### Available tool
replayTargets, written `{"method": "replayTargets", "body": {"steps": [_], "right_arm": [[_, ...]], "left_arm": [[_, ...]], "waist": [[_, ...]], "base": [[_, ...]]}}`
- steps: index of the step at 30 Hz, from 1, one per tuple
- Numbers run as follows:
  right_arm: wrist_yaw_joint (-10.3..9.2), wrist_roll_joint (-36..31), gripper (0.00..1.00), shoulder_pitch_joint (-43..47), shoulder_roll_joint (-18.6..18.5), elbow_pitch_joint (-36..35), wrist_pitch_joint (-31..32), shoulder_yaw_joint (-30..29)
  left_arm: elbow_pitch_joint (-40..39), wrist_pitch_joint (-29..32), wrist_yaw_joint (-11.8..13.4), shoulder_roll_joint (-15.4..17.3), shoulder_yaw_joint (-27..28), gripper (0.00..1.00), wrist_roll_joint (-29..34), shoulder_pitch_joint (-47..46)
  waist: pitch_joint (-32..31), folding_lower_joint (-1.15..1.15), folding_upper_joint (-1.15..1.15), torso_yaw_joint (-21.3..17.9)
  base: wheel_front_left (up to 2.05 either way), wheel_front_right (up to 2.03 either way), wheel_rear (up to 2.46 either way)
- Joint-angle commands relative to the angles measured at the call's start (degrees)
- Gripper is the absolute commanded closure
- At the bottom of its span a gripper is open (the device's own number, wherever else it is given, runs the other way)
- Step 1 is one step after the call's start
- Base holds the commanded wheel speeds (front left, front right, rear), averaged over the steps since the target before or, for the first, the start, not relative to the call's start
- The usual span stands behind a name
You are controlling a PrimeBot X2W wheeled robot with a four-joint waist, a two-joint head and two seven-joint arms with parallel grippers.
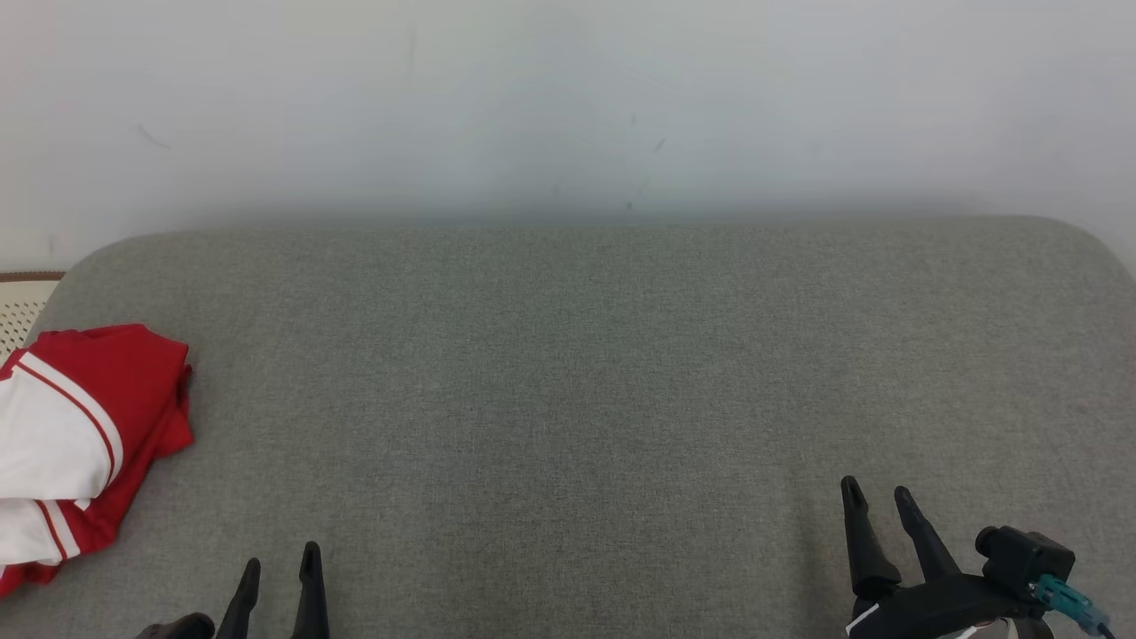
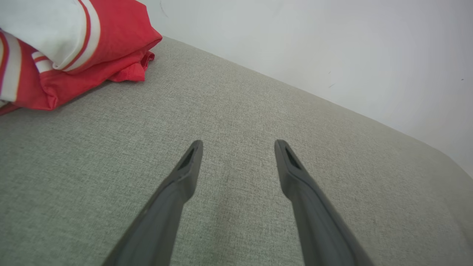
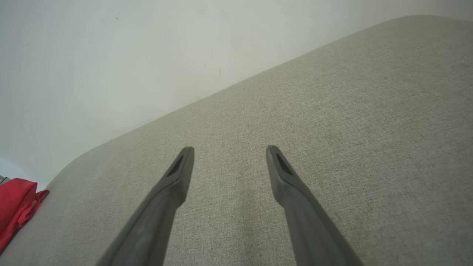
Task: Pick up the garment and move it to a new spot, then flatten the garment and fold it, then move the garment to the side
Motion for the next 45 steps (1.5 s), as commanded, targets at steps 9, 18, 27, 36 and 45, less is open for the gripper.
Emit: {"method": "replayTargets", "body": {"steps": [9,18,27,36,45], "right_arm": [[0.03,-5.54,0.00,0.33,-0.81,-0.13,-1.59,1.36],[0.03,-9.78,0.00,0.68,-1.00,-0.47,-2.70,2.15],[0.04,-13.48,0.00,0.94,-1.03,-0.45,-3.68,2.33],[0.04,-17.10,0.00,1.40,-0.89,-0.50,-4.69,2.68],[0.04,-19.21,0.00,1.93,-0.36,-1.11,-5.20,1.27]], "left_arm": [[-0.21,-1.56,0.72,0.32,0.30,0.00,5.49,0.46],[-0.35,-2.69,1.40,0.24,0.62,0.00,9.33,1.07],[-0.44,-3.71,1.91,0.22,0.96,0.00,12.91,1.41],[-0.05,-4.58,2.49,0.25,1.29,0.00,16.13,2.18],[-0.20,-5.11,3.68,0.25,1.43,0.00,18.00,2.58]], "waist": [[0.15,0.00,0.00,-0.52],[0.18,0.00,0.00,-0.80],[0.13,0.00,0.00,-0.92],[-0.17,0.00,0.00,-1.03],[-0.10,0.00,0.00,-0.78]], "base": [[0.00,0.00,0.00],[0.00,0.00,0.00],[0.00,0.00,0.00],[0.00,0.00,0.00],[0.00,0.00,0.00]]}}
